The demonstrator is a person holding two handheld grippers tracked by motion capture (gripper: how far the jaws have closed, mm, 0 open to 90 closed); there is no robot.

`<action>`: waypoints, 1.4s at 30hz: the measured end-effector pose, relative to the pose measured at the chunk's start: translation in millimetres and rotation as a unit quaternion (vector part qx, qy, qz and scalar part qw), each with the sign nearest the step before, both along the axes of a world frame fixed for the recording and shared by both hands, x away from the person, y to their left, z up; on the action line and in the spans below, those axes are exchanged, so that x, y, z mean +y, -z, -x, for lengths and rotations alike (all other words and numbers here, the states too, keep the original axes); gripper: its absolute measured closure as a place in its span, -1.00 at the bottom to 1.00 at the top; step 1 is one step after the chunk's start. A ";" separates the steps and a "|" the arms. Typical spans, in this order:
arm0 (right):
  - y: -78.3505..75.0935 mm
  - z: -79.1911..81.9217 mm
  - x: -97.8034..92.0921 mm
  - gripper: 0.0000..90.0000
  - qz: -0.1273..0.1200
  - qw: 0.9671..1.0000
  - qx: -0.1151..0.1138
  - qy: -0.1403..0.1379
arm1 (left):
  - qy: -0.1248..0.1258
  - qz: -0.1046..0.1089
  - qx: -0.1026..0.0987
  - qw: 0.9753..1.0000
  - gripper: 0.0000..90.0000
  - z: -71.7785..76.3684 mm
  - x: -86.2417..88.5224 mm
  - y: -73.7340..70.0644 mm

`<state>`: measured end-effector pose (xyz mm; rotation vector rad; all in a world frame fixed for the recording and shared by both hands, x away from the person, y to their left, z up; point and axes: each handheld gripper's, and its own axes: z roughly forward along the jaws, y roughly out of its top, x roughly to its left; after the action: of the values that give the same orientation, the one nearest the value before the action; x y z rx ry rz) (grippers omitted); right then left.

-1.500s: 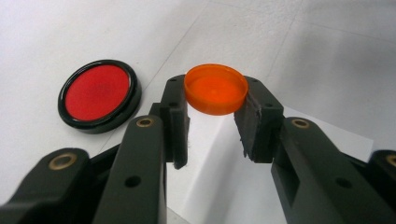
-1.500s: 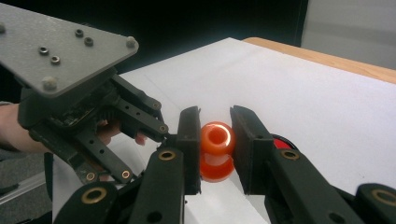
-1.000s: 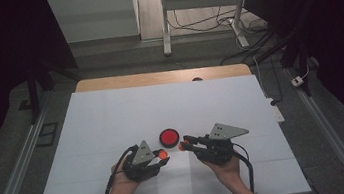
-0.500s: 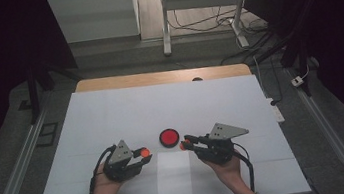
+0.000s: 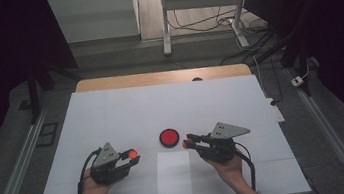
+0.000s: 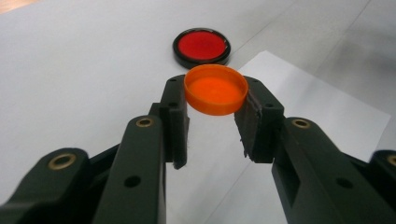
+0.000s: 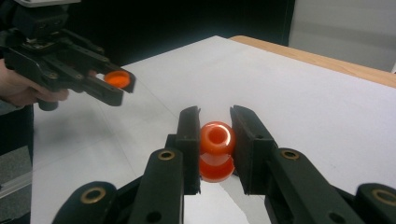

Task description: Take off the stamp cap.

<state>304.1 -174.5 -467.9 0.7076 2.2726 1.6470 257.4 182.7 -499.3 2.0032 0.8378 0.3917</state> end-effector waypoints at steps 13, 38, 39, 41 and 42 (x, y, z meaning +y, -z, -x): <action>0.9 -2.8 -3.1 0.61 0.008 1.000 -0.003 0.007 | -0.025 0.005 0.009 1.000 0.44 12.2 24.4 8.5; 1.9 -7.7 -3.6 0.61 0.012 1.000 -0.003 0.016 | -0.023 -0.001 0.011 1.000 0.44 9.8 24.2 11.5; 2.2 -8.1 -3.1 0.61 0.012 1.000 -0.002 0.016 | -0.023 0.000 0.011 1.000 0.44 9.7 24.3 11.4; 3.0 -9.9 -1.3 0.61 0.011 1.000 -0.003 0.016 | -0.023 0.000 0.011 1.000 0.44 9.6 24.3 11.5; 3.0 -10.9 -0.6 0.61 0.013 1.000 -0.003 0.015 | -0.024 0.000 0.012 1.000 0.44 9.6 24.4 11.5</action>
<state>315.0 -175.1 -470.9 0.7275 2.2644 1.6005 247.9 207.1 -510.8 1.9948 0.9012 0.3962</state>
